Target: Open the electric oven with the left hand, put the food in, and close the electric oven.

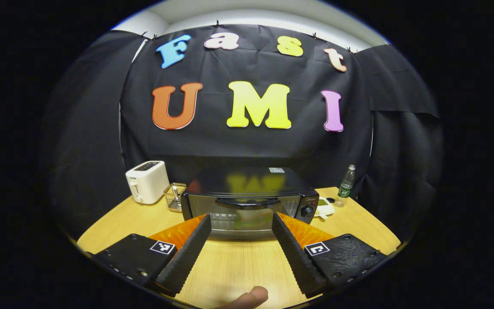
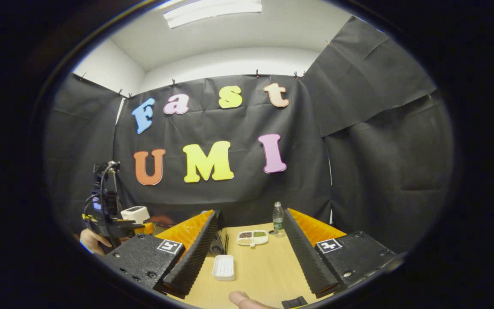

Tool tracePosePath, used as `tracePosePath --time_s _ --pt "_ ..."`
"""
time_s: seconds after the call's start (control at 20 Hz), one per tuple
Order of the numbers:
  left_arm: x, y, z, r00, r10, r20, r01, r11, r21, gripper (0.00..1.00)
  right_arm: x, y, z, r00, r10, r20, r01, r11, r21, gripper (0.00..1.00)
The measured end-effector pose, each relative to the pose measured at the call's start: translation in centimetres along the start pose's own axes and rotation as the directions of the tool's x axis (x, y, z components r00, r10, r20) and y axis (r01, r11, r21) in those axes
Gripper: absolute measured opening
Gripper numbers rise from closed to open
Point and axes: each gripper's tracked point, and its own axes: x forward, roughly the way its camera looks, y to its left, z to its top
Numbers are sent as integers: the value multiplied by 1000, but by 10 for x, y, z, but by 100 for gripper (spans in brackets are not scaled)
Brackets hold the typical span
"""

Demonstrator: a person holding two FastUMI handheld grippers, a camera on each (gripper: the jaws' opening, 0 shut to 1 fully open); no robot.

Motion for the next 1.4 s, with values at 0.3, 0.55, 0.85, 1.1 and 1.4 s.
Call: tracePosePath --time_s 0.3,0.55,0.85,1.1,1.4 --pt "-88 -8 50 989 3 146 -7 999 31 94 -35 18 15 999 31 30 -30 999 -33 95" --pt "-158 -18 66 976 0 218 -7 999 31 94 -60 30 18 998 54 27 -53 998 -39 95" --pt "-217 -29 61 961 -15 276 -3 998 65 94 -93 31 26 997 48 57 -45 997 -65 95" --pt "-249 -21 49 951 2 310 -17 999 45 94 -102 41 4 997 75 6 -74 996 -59 95" --pt "-255 -8 50 947 26 320 -37 999 29 82 -109 50 14 995 100 27 -98 992 -74 95"
